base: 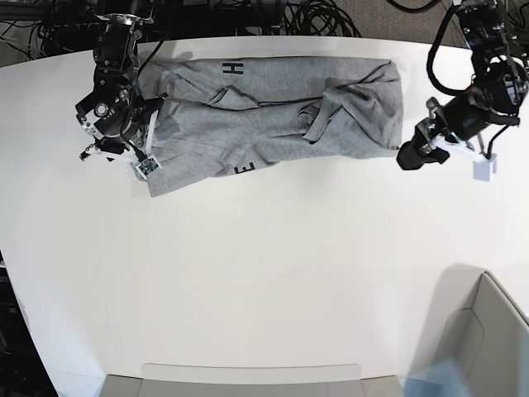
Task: Fold the T-shirt properly
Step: 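Lift the left gripper away and regrasp the strip's folded end, then move the right gripper along the strip and grasp its other end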
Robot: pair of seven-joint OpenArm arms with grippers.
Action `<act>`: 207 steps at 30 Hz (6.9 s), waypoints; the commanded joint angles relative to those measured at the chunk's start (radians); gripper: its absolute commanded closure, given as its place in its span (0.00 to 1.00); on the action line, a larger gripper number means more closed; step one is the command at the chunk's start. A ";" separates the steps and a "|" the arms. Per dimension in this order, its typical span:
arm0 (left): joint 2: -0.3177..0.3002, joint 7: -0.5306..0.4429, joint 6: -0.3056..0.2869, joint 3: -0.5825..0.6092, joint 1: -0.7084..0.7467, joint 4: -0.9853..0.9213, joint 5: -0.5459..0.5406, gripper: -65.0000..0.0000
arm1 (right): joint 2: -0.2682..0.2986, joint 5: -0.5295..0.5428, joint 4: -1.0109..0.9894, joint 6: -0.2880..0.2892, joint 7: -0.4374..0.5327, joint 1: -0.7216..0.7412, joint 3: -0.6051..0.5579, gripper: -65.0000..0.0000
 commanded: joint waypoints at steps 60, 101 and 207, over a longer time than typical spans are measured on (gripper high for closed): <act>0.206 -0.040 0.309 0.407 -0.275 -0.078 0.329 0.82 | 0.011 0.000 0.018 0.015 0.006 -0.007 0.010 0.61; 0.028 -0.112 0.305 0.605 -0.054 -0.030 0.172 0.80 | -0.007 0.006 0.031 0.015 0.006 0.023 0.128 0.61; -0.021 -0.308 0.303 0.778 -0.028 -0.144 0.431 0.98 | -0.009 0.702 -0.406 0.015 -0.199 0.092 0.185 1.00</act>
